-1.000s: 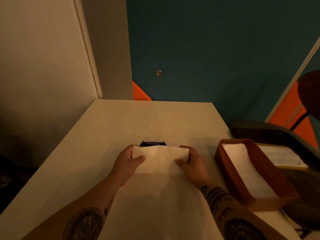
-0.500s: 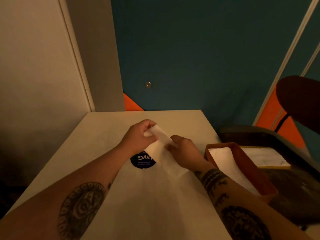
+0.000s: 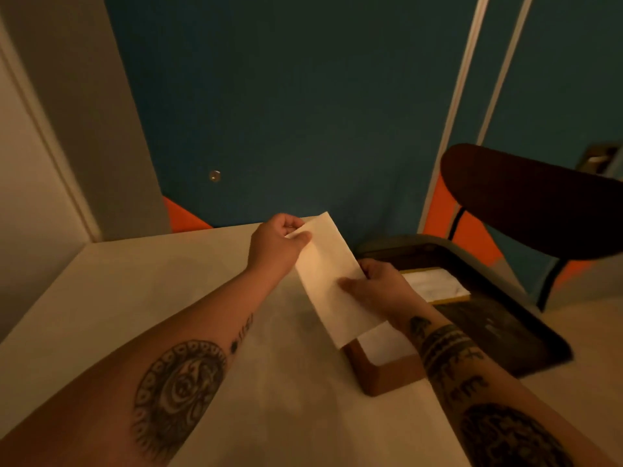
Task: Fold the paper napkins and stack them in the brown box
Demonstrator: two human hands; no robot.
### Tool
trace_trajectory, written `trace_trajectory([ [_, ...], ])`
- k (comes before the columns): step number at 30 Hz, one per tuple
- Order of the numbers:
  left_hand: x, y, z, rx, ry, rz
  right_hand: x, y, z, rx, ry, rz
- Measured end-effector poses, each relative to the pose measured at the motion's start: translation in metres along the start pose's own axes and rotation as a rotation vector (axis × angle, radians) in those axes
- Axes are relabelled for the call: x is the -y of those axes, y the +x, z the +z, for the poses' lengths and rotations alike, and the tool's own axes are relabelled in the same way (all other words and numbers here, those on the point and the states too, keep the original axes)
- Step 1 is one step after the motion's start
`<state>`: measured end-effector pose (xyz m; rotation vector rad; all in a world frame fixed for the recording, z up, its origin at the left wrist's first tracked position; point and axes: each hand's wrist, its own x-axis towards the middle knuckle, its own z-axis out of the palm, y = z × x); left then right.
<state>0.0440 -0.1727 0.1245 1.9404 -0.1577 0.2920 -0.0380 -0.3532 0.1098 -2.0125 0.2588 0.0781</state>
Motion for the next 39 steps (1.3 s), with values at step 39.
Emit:
trace_trajectory([
  [39, 0.048, -0.005, 0.090, 0.236, 0.502, -0.026, -0.066, 0.005, 0.005, -0.108, -0.801, 0.074],
])
